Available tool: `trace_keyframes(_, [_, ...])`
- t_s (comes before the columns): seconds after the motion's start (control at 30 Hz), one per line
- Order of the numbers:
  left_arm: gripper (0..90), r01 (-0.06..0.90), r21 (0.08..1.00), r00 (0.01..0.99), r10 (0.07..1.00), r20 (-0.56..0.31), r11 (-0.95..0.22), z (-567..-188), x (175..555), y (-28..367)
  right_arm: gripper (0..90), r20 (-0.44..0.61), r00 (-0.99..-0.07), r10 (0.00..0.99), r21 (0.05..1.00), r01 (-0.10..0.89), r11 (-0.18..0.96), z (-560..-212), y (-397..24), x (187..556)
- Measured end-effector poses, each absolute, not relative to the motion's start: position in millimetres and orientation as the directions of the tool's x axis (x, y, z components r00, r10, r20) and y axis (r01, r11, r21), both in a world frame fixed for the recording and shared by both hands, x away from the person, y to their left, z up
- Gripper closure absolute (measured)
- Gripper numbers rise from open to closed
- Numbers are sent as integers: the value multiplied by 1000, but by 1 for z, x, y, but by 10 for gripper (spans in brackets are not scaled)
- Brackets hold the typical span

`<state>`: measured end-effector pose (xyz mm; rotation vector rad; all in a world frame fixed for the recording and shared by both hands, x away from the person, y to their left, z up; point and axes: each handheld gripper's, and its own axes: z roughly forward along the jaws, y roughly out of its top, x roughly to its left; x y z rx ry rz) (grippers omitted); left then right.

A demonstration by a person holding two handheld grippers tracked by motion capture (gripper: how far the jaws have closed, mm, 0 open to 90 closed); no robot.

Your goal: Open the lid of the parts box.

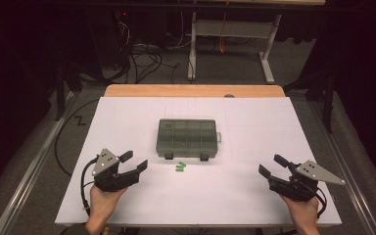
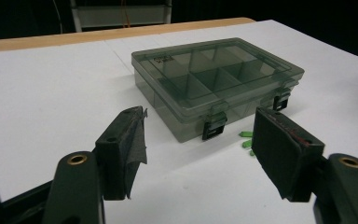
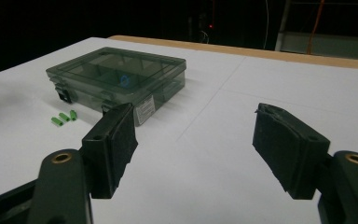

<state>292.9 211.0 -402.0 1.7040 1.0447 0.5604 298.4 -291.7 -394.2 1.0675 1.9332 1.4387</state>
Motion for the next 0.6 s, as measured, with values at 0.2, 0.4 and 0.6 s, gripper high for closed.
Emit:
trace_keyframes(0.2, [349, 372, 919, 524, 847, -95, -127, -398, 295, 207, 319, 55, -579, 813, 945, 293, 144, -392, -285, 304])
trace_keyframes(0.4, [344, 371, 921, 523, 846, -103, -117, -394, 299, 205, 332, 52, -591, 805, 952, 273, 139, -387, -278, 311])
trace_keyframes(0.6, [348, 375, 918, 534, 840, -99, -131, -393, 304, 200, 344, 55, -599, 799, 949, 280, 144, -387, -269, 318])
